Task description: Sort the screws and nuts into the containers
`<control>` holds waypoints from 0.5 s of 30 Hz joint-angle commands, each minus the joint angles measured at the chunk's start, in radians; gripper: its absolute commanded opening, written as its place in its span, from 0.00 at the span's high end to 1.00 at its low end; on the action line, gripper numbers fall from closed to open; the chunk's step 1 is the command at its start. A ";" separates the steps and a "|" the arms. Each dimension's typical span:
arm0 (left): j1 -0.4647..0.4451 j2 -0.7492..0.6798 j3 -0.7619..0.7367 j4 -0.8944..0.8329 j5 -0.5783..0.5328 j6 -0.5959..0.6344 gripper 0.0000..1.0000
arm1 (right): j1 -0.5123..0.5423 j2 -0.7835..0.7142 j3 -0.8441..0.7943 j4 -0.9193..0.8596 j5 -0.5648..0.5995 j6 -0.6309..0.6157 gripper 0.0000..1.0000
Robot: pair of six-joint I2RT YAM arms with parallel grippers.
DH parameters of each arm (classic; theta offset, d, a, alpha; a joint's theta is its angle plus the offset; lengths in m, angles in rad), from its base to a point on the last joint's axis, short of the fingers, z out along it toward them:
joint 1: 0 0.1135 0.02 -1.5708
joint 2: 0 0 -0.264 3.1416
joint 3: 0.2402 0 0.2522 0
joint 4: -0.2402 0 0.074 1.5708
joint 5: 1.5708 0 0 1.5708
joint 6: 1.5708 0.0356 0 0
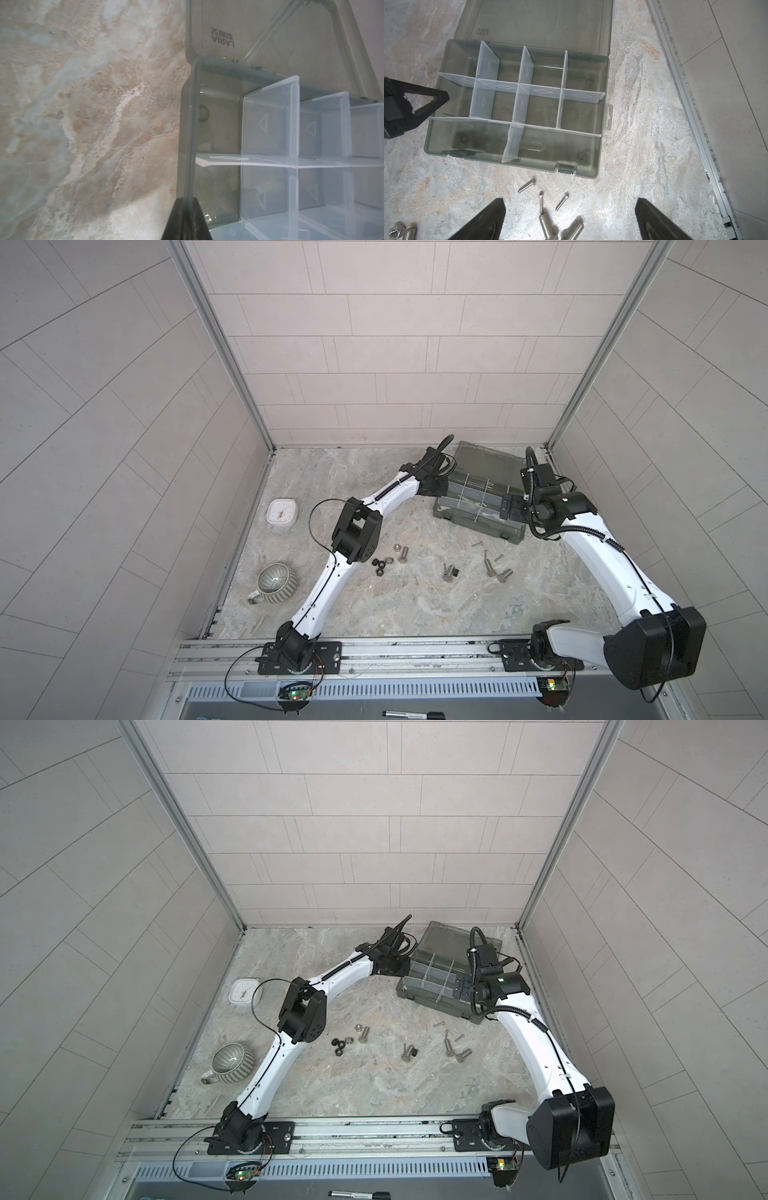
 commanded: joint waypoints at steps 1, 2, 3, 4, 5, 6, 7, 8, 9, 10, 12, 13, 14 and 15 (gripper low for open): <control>0.006 0.005 0.013 -0.057 -0.029 0.003 0.97 | 0.004 -0.016 0.001 -0.017 0.017 0.002 0.01; 0.006 0.000 0.008 -0.061 -0.040 0.005 0.99 | 0.004 -0.017 0.000 -0.017 0.018 0.002 0.01; 0.006 -0.006 0.003 -0.064 -0.054 0.006 1.00 | 0.004 -0.017 -0.003 -0.013 0.016 0.003 0.01; 0.008 -0.011 0.000 -0.066 -0.067 0.006 1.00 | 0.003 -0.019 -0.006 -0.010 0.014 0.005 0.01; 0.008 -0.015 -0.004 -0.066 -0.079 0.003 1.00 | 0.004 -0.020 -0.007 -0.008 0.010 0.006 0.01; 0.008 -0.018 -0.004 -0.067 -0.089 0.001 1.00 | 0.004 -0.020 -0.007 -0.006 0.007 0.008 0.01; 0.009 -0.020 -0.004 -0.069 -0.098 -0.005 1.00 | 0.004 -0.020 -0.008 -0.006 0.004 0.008 0.01; 0.012 -0.021 -0.004 -0.072 -0.108 -0.013 1.00 | 0.004 -0.021 -0.009 -0.004 0.001 0.008 0.01; 0.012 -0.024 -0.006 -0.076 -0.122 -0.019 1.00 | 0.004 -0.021 -0.009 -0.004 -0.002 0.009 0.01; 0.012 -0.028 -0.007 -0.081 -0.136 -0.023 1.00 | 0.004 -0.022 -0.008 -0.005 -0.003 0.007 0.01; 0.012 -0.042 -0.027 -0.082 -0.165 -0.024 1.00 | 0.003 -0.025 -0.008 -0.007 -0.002 0.004 0.01; 0.013 -0.052 -0.039 -0.080 -0.181 -0.024 1.00 | 0.004 -0.027 -0.008 -0.007 -0.002 0.003 0.01; 0.015 -0.062 -0.053 -0.077 -0.196 -0.025 1.00 | 0.004 -0.029 -0.009 -0.008 -0.002 0.003 0.01; 0.017 -0.073 -0.066 -0.072 -0.204 -0.025 1.00 | 0.003 -0.031 -0.010 -0.007 -0.001 0.000 0.01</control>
